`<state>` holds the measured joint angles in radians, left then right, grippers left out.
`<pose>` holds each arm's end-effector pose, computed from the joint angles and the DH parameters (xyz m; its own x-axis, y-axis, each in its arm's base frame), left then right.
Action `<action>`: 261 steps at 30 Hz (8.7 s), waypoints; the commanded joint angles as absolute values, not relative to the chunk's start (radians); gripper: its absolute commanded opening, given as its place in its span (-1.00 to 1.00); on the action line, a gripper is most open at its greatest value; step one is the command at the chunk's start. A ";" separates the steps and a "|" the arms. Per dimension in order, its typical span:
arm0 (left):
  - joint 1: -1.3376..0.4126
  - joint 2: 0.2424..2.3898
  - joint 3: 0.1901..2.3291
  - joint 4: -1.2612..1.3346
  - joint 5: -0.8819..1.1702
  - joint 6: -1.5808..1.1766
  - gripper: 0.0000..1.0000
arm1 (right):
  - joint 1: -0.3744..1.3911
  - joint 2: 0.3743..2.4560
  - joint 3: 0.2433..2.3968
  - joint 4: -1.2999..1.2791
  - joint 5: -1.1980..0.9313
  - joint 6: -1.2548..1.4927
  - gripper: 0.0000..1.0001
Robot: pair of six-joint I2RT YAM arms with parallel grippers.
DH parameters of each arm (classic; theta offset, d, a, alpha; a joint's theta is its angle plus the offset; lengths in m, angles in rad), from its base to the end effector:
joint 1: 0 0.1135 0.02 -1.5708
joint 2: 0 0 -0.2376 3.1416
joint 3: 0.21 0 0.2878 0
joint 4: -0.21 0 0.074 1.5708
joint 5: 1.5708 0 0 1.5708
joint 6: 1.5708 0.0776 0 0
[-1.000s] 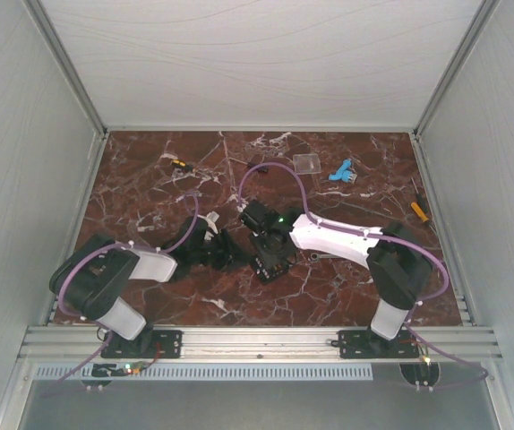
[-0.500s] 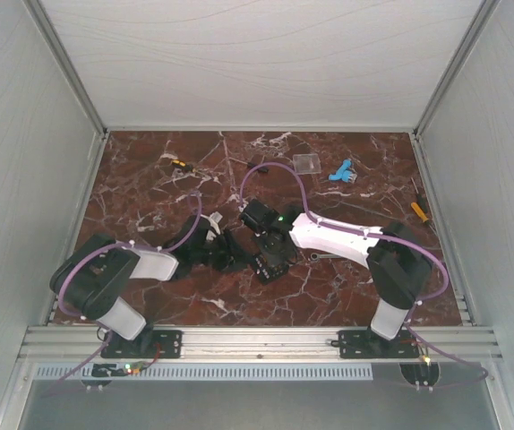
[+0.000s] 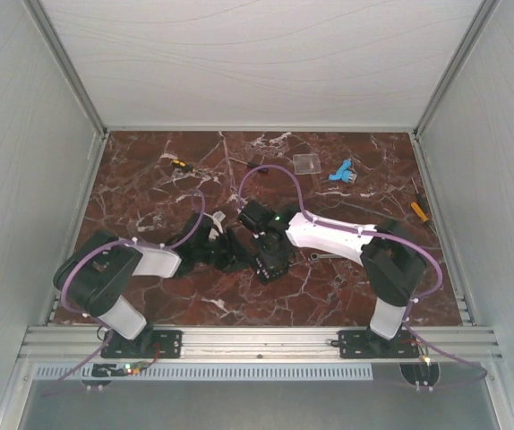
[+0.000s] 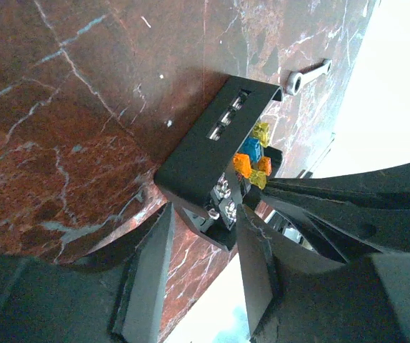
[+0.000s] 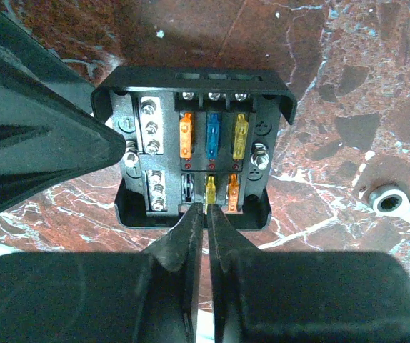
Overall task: Snap on the fuse box
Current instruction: Install the fuse at the fuse box base, then pick up the fuse from the center of the board.
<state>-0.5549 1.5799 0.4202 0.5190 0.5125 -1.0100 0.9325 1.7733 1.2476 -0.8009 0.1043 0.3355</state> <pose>0.2376 -0.1921 0.0324 -0.9420 -0.2844 -0.1782 -0.0083 0.5505 -0.8348 0.2317 0.2987 0.1102 -0.8040 -0.5341 -0.2616 -0.5497 0.8352 -0.0158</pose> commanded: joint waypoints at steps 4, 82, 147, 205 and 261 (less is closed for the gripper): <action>-0.560 1.601 0.464 0.527 0.532 -0.997 -0.19 | 0.920 1.818 1.270 -0.851 0.087 0.336 -1.00; -0.561 1.594 0.448 0.552 0.528 -1.006 -0.19 | 0.882 1.787 1.257 -0.736 0.029 0.314 -0.88; -0.565 1.597 0.440 0.560 0.526 -1.013 -0.20 | 0.910 1.772 1.238 -0.837 0.085 0.348 -0.98; -0.522 1.339 0.442 0.311 0.359 -0.855 0.22 | 0.581 1.652 1.259 -0.706 0.076 0.152 -0.19; -0.512 1.245 0.428 0.304 0.335 -0.781 0.93 | 0.391 1.942 1.431 -0.720 0.006 0.096 -0.73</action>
